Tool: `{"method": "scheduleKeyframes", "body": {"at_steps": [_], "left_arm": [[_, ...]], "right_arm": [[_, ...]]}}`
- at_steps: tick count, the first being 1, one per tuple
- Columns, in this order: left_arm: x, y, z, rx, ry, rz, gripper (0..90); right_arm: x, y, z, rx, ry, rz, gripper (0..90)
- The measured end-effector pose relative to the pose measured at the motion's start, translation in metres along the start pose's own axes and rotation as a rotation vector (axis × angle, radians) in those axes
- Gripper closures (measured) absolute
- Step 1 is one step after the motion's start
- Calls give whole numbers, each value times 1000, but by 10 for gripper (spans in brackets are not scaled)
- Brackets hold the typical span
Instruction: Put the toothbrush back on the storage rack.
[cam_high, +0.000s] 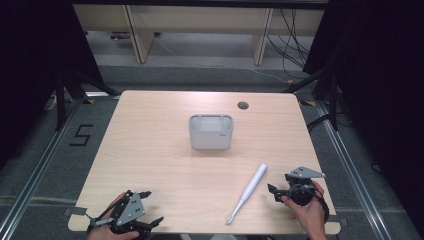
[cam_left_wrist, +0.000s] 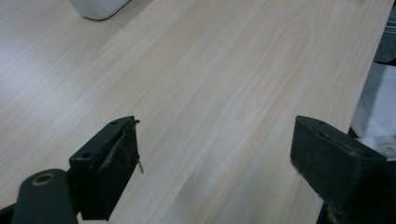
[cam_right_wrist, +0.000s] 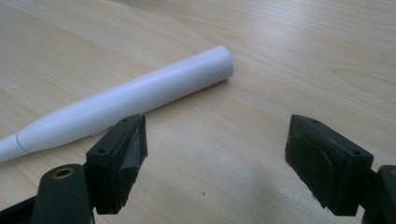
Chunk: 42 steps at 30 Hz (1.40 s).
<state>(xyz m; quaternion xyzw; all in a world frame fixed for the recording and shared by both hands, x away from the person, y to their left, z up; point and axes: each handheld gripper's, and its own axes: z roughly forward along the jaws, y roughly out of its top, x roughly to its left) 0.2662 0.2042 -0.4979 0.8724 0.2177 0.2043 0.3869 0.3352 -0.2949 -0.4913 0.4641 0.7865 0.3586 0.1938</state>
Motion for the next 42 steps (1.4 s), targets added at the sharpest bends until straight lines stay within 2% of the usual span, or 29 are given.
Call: {"method": "scheduleKeyframes", "body": {"at_steps": [1, 3, 4, 5, 6, 9, 13, 14, 15, 16, 18, 19, 20, 21, 22, 23, 24, 25, 26, 28, 29, 30, 31, 32, 35, 37, 40, 41, 42], "left_arm": [[0, 0, 0, -1, -4, 12, 148], [0, 0, 0, 1, -2, 11, 148], [1, 0, 0, 0, -2, 6, 147], [1, 0, 0, 0, -2, 6, 147], [1, 0, 0, 4, 1, 12, 148], [1, 0, 0, 0, -4, 7, 148], [1, 0, 0, 0, -3, 7, 147], [1, 0, 1, 0, -4, 7, 148], [1, 0, 1, 7, 10, 20, 148], [1, 0, 0, 2, 0, 9, 147], [0, 0, 1, 1, -4, 8, 147], [1, 0, 1, 1, -3, 6, 148], [1, 0, 1, 6, 18, 20, 148], [1, 0, 1, 6, 18, 20, 147], [1, 0, 0, -1, -1, 7, 147], [0, 0, 0, 0, -2, 7, 147], [0, 0, 0, 0, -4, 7, 147], [0, 0, 1, 1, -4, 7, 148], [1, 0, 1, 8, 20, 23, 147], [1, 0, 0, 12, 13, 23, 147], [0, 0, 1, 0, -5, 7, 148], [1, -1, 1, 5, 18, 20, 147], [1, 0, 1, 9, 19, 23, 147], [1, 0, 1, 8, 20, 23, 147], [1, 0, 1, 11, 11, 22, 147], [1, 0, 1, 7, -2, 10, 148], [1, -1, 1, 9, 15, 23, 148], [1, -1, 1, 6, -3, 11, 148], [1, -1, 1, 6, -3, 9, 148]], "right_arm": [[1, 1, -1, 16, 12, 17, 216], [0, 1, 0, 2, 20, -2, 215], [4, 2, 0, 4, 17, 43, 215], [4, 2, 0, 4, 17, 43, 215], [3, 3, -1, 5, 6, 23, 214], [4, 4, 0, 4, 23, 29, 214], [6, 6, 1, -7, 11, 7, 215], [7, 7, 2, -8, 31, 9, 216], [7, 7, 2, -8, 31, 9, 216], [7, 8, 1, -9, 18, -2, 218], [8, 9, 2, -15, 32, 1, 221], [7, 9, 3, -22, 28, -16, 222], [9, 10, 2, -16, 18, -6, 223], [9, 10, 2, -16, 18, -6, 223], [9, 10, 3, -11, 27, -7, 223], [8, 10, 4, -19, 23, -33, 225], [9, 11, 3, -18, 15, -24, 227], [10, 11, 3, -15, 32, -10, 227], [11, 12, 3, -20, 14, -21, 228], [10, 12, 4, -19, 31, -23, 229], [11, 12, 4, -18, 29, -21, 229], [12, 13, 3, -22, 16, -20, 232], [11, 13, 4, -27, 30, -19, 232], [11, 14, 3, -25, 14, -28, 233], [11, 15, 4, -45, 20, -40, 237], [15, 16, 4, -27, 33, 10, 243], [13, 18, 4, -41, 33, -28, 265], [16, 19, 3, -42, 31, -20, 295], [16, 19, 3, -42, 31, -20, 295]]}}
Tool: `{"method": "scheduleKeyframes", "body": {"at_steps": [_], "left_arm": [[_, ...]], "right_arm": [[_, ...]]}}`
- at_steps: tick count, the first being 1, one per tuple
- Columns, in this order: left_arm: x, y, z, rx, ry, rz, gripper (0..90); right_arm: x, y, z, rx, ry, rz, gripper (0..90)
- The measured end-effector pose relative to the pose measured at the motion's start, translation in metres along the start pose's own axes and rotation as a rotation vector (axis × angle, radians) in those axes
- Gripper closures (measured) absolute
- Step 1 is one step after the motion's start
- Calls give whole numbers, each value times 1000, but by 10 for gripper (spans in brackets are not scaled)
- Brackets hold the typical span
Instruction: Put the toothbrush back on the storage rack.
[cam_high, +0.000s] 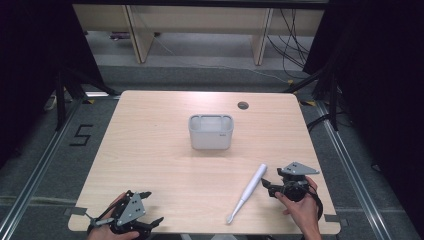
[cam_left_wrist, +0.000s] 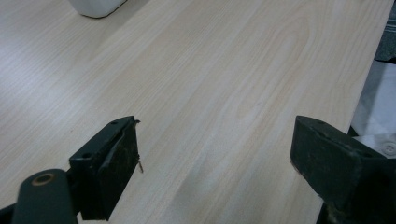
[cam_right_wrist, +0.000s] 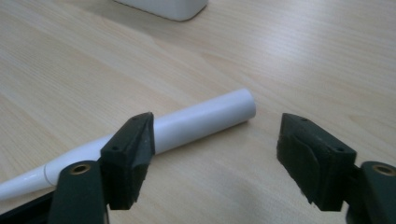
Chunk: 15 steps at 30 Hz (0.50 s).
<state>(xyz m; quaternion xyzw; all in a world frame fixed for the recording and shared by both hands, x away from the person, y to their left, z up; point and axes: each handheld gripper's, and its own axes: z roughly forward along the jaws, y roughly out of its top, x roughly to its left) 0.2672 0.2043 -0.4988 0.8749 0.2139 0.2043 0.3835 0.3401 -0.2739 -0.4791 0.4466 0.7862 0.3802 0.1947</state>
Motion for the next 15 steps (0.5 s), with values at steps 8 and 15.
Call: {"method": "scheduleKeyframes", "body": {"at_steps": [8, 15], "left_arm": [[0, 0, 0, -3, 0, 3, 148], [0, 0, 1, 3, -4, -2, 148]], "right_arm": [[2, 8, 1, -7, 25, -47, 519], [3, 11, 4, -16, 18, -84, 717]]}}
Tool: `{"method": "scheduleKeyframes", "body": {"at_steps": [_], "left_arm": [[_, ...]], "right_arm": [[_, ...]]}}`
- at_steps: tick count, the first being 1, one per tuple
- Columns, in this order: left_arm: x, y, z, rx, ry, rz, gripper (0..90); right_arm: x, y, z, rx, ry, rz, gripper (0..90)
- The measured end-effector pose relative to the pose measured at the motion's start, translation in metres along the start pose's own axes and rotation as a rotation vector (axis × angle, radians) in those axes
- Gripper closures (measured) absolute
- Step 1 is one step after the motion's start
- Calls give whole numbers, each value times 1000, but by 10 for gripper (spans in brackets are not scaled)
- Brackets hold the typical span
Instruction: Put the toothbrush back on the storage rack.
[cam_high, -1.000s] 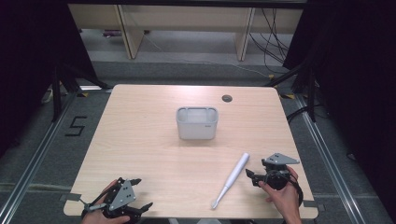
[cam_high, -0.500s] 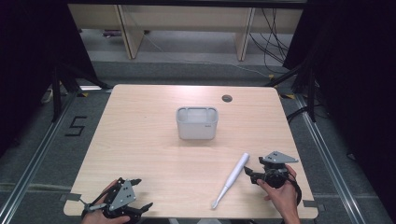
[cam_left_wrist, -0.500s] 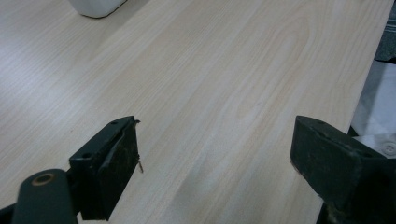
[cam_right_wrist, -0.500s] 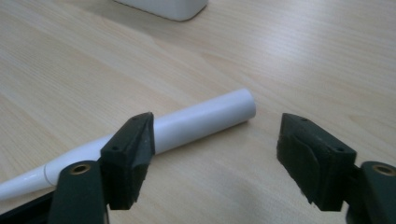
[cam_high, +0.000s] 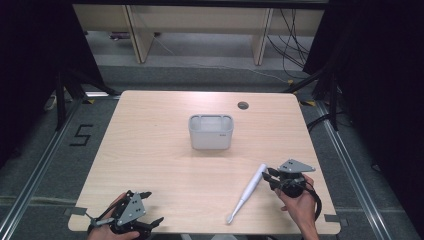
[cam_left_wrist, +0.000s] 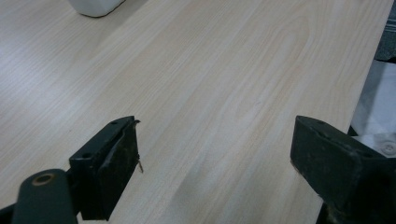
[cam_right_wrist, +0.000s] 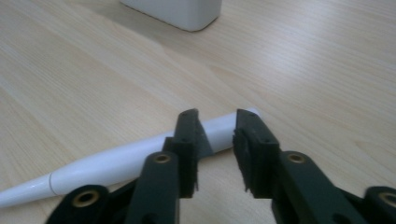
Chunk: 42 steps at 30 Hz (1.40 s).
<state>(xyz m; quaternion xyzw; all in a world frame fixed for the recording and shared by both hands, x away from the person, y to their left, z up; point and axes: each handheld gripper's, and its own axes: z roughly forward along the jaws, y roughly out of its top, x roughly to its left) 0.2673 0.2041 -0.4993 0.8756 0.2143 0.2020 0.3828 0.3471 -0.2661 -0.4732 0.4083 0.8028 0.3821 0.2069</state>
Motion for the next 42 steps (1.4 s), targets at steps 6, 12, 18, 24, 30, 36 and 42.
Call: {"method": "scheduleKeyframes", "body": {"at_steps": [6, 12, 18, 24, 30, 36, 42], "left_arm": [[0, 0, 0, -1, 1, 2, 147], [1, 0, 0, -3, 0, -2, 148], [1, -1, 0, -5, -2, -6, 147], [1, 0, 0, -4, 0, -5, 147], [1, 0, 0, -6, 2, -7, 148], [1, 0, 0, -5, 1, -5, 148], [1, 0, 0, -5, 0, -4, 148]], "right_arm": [[4, 3, 6, 22, 14, 11, 819], [3, 12, 14, 13, 21, -49, 872], [3, 18, 24, 29, 22, -40, 885], [-3, 23, 37, 34, 18, -100, 885], [-10, 27, 45, 59, -1, -81, 885], [-13, 27, 49, 90, -3, -76, 885], [-15, 26, 50, 110, -4, -72, 884]]}}
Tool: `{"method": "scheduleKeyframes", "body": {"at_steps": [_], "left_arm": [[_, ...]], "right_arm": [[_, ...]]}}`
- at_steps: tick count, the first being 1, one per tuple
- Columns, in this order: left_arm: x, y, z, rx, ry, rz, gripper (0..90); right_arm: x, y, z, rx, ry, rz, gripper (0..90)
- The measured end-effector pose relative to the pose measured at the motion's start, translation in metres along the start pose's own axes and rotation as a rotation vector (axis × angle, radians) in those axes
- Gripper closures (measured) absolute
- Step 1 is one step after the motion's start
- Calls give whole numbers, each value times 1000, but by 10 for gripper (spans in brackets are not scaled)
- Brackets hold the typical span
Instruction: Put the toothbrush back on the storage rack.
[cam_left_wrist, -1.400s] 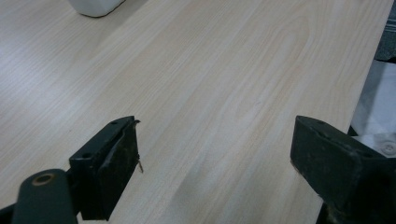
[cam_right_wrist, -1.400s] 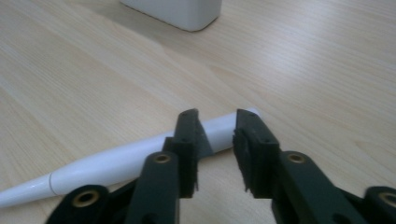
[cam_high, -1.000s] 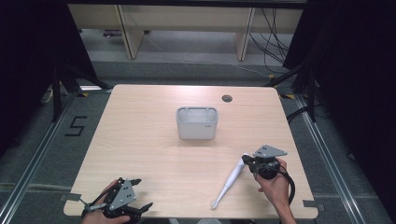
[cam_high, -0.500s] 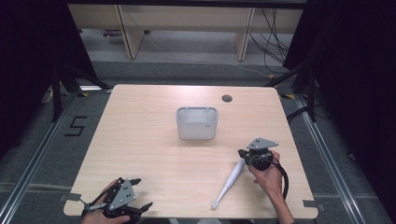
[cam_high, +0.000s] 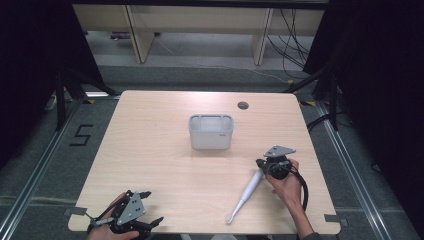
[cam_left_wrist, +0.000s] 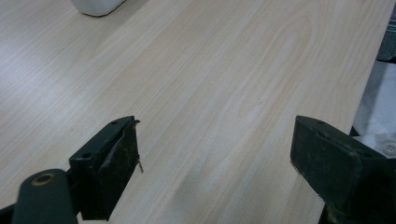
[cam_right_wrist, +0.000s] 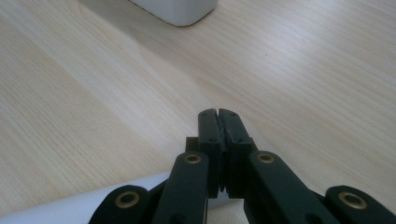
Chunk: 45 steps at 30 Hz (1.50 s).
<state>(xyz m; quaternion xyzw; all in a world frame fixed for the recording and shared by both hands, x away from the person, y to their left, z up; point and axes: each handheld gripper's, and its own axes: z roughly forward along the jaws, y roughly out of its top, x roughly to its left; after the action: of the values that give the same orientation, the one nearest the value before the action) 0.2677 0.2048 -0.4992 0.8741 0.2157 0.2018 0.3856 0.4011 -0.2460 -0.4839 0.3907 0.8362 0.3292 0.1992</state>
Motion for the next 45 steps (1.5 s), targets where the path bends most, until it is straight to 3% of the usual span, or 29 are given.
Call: {"method": "scheduleKeyframes", "body": {"at_steps": [10, 13, 16, 18, 19, 21, 23, 25, 28, 29, 32, 33, 39, 40, 43, 45], "left_arm": [[0, 0, 0, 0, 2, 4, 148], [0, 0, 0, 6, 19, 19, 148], [0, 0, 0, 0, 5, 4, 148], [0, 0, -1, 3, 19, 17, 148], [0, 0, -1, 4, 21, 19, 147], [0, 0, 0, -4, 14, 4, 148], [0, 0, -1, 4, 17, 17, 147], [0, 0, 0, 1, 15, 11, 148], [0, 0, 0, -3, 13, 4, 147], [0, 0, -1, 3, 20, 17, 147], [0, 0, 0, -5, 13, 3, 147], [0, 0, -1, -3, 0, 2, 148], [0, 1, -1, -6, 3, 1, 147], [0, 1, -1, -8, 5, 1, 148], [0, 0, -1, -10, 4, 2, 147], [1, 0, -2, 1, 19, 18, 147]], "right_arm": [[0, -4, 0, 21, 2, 5, 881], [-1, -5, -1, 23, -4, 9, 880], [-2, -6, -1, 31, 2, 5, 878], [-1, -8, -2, 36, -2, 11, 878], [1, -9, -4, 44, 2, 38, 876], [0, -10, -5, 45, -2, 18, 873], [2, -10, -7, 61, -1, 23, 871], [1, -11, -9, 58, 3, -6, 871], [3, -12, -9, 60, -1, 12, 871], [2, -12, -10, 66, 2, -11, 868], [2, -13, -10, 70, -4, -8, 865], [4, -14, -11, 77, -10, 20, 864], [1, -18, -12, 87, -5, -1, 860], [4, -18, -13, 104, 2, 30, 860], [3, -19, -14, 101, 7, 2, 858], [5, -20, -16, 111, 2, 23, 857]]}}
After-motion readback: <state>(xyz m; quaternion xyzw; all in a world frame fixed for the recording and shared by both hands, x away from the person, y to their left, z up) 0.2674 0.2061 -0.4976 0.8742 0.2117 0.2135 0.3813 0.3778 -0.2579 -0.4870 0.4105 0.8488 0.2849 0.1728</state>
